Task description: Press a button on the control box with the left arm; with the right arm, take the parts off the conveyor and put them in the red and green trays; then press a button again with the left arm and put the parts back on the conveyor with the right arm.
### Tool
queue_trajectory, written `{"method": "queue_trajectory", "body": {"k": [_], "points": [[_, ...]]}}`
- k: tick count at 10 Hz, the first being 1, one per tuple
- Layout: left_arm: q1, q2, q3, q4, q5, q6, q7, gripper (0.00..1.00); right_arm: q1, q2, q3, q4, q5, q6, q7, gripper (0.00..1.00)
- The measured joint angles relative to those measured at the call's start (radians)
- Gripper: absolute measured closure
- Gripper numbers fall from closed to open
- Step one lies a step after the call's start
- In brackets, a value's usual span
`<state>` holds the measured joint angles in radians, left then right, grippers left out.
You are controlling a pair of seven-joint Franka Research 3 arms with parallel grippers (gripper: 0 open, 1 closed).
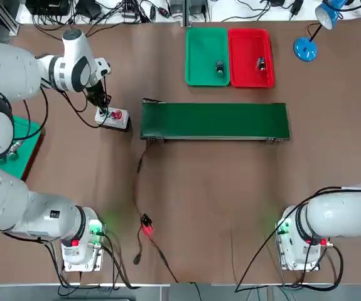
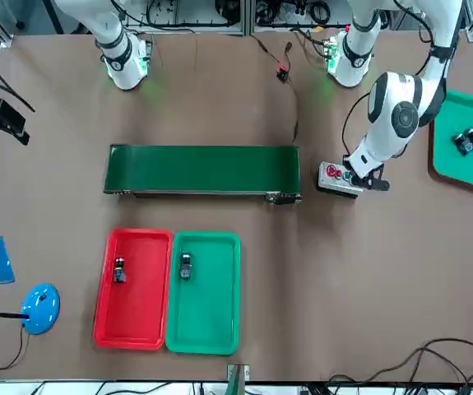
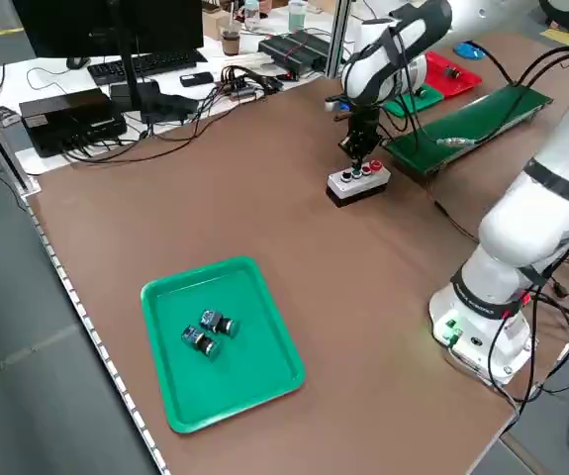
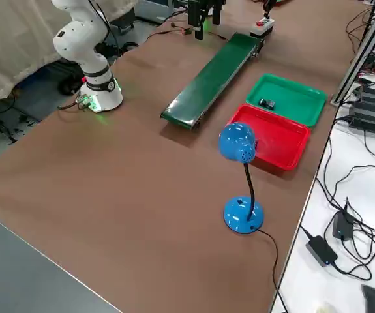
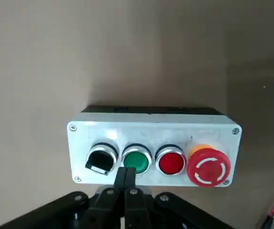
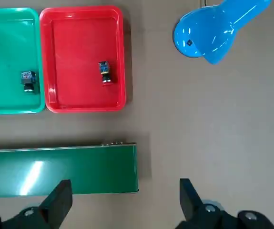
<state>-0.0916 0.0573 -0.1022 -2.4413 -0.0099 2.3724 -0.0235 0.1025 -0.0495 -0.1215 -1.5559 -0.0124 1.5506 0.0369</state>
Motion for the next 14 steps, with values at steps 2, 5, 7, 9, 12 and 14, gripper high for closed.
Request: {"method": "queue_trajectory", "body": {"k": [2, 5, 7, 9, 12, 14], "points": [[0.0, 0.013, -0.001, 0.001, 0.0, 0.0, 0.0, 0.99, 0.0, 0.0, 0.002, 0.0, 0.0, 0.0, 0.0, 0.01], [-0.001, 0.03, -0.002, 0.006, 0.0, 0.001, 0.0, 0.99, 0.0, 0.0, 0.004, 0.0, 0.0, 0.0, -0.001, 0.01], [-0.001, 0.043, -0.003, 0.008, 0.0, 0.011, 0.0, 0.99, 0.0, 0.0, 0.004, 0.0, 0.0, 0.0, -0.001, 0.01], [-0.001, 0.048, -0.003, 0.014, 0.0, 0.006, 0.0, 0.99, 0.0, 0.0, 0.005, 0.0, 0.0, 0.0, -0.001, 0.01], [-0.001, 0.061, -0.01, 0.034, 0.0, -0.002, -0.001, 0.99, 0.0, 0.0, 0.005, 0.0, 0.0, 0.0, -0.002, 0.01], [-0.001, 0.059, -0.017, 0.095, 0.0, -0.057, -0.002, 0.99, 0.0, 0.0, 0.006, 0.0, 0.0, 0.0, -0.002, 0.01]]}}
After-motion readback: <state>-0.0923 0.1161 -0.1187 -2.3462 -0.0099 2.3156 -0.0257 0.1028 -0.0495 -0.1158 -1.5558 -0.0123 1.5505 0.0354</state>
